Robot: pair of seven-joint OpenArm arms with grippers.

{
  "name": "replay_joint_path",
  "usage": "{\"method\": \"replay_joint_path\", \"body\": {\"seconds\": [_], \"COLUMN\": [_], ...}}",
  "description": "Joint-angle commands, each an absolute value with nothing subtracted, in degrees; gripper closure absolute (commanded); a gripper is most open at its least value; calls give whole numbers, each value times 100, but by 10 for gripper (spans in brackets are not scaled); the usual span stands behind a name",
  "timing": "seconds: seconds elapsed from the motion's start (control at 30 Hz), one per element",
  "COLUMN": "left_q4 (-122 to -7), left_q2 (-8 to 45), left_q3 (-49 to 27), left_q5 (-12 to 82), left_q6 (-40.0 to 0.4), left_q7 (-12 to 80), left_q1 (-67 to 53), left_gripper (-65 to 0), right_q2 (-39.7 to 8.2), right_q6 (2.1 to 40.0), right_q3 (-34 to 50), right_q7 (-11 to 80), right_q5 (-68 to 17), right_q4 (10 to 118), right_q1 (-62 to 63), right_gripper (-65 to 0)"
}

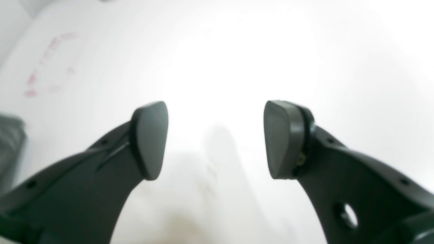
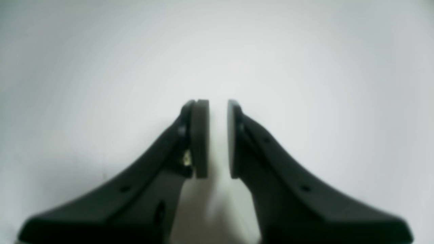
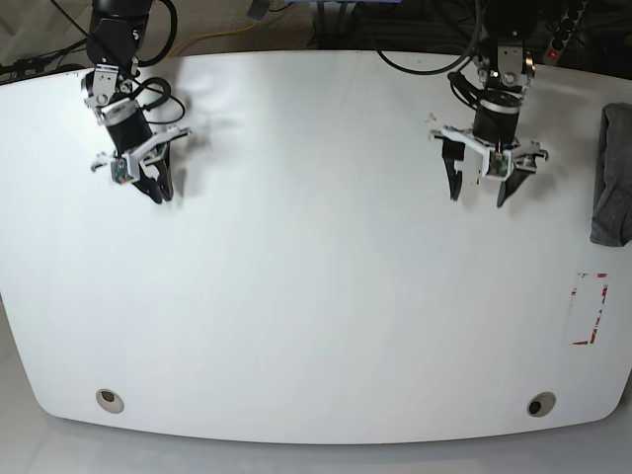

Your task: Fold the T-shirt properly

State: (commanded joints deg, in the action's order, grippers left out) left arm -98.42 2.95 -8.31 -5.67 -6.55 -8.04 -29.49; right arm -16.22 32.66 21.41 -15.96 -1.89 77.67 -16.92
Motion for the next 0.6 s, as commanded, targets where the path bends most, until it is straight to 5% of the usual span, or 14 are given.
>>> {"method": "replay_joint_path", "body": {"seconds": [0.1, 0.6], "left_q4": [-10255, -10492], "left_q2": [101, -523], "left_q3": [-840, -822], "left_q5": [-576, -558], "left_q6": [-629, -629], "left_q7": [-804, -778], "left_q1": [-3793, -6141], "left_gripper": [-407, -392], "right_q2": [-1640, -1130], "right_q6": [3266, 3266], "right_q3": [2255, 2466], "right_q7": [-1578, -1596], "right_q5": [-752, -804], "right_q4": [7811, 8963], "right_q1": [-2281, -5393], "right_gripper": [-79, -79]}}
